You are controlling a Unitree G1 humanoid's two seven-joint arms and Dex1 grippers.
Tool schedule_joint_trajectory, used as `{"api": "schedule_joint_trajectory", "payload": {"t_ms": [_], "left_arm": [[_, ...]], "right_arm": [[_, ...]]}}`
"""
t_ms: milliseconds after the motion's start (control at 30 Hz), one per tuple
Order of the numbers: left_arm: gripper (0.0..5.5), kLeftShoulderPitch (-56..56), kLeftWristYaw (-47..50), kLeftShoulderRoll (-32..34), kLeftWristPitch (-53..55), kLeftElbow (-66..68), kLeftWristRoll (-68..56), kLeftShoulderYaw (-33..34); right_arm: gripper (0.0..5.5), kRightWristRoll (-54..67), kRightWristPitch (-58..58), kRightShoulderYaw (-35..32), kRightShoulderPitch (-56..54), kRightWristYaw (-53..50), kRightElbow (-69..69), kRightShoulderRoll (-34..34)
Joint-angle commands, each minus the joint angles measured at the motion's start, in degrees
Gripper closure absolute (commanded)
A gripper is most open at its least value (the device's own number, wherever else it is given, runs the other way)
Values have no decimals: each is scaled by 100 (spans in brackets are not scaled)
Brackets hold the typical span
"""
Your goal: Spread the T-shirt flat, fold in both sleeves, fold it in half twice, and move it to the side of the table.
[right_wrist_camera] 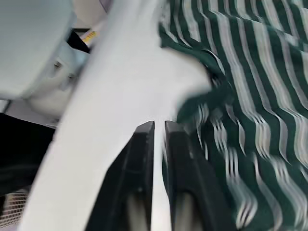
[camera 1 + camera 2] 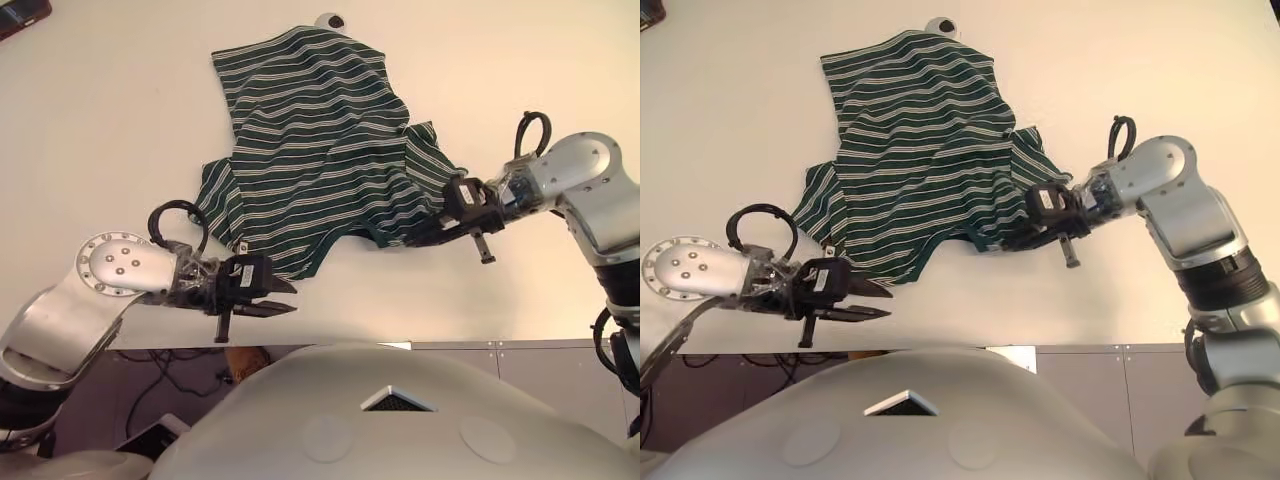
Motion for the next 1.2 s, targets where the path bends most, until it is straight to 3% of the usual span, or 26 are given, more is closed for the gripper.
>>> {"api": "schedule_joint_trajectory", "payload": {"t_ms": [33,100,167,300,433,567,733,933,1100,1200], "left_arm": [[439,-299,1,-134,334,24,-1353,1209],[439,-982,353,-482,643,611,-2515,2005],[439,-1867,1295,-993,811,1493,-2501,2114],[456,-2281,2329,-1489,121,2284,-823,755],[503,-2082,2450,-1612,-560,2469,271,-364],[503,-1903,2571,-1484,-963,2891,1200,-1048],[503,-1420,2375,-1222,-1264,3083,1828,-1481],[503,-857,2762,-1493,-1531,3513,1907,-1072],[503,-1009,3372,-2188,-1698,3804,1446,43],[469,-1432,3610,-2845,-1131,3362,120,1220]], "right_arm": [[470,517,325,-263,-10,460,-357,-604],[470,835,508,-500,-423,565,-133,-547],[470,1020,984,-862,-1476,-149,874,312],[462,398,916,-1290,-3294,-2749,4302,2289],[462,-334,-270,-1239,-3714,-4821,6791,3403],[462,-826,-1178,-1003,-3613,-5365,7659,3908],[462,-1760,-1680,-688,-3403,-6052,8564,3881],[462,-2061,-1597,-960,-3147,-6172,8729,3132],[462,-2066,-1786,-1107,-3056,-5995,8506,3248],[462,-1829,-2475,-1401,-3074,-6062,8086,3377]]}}
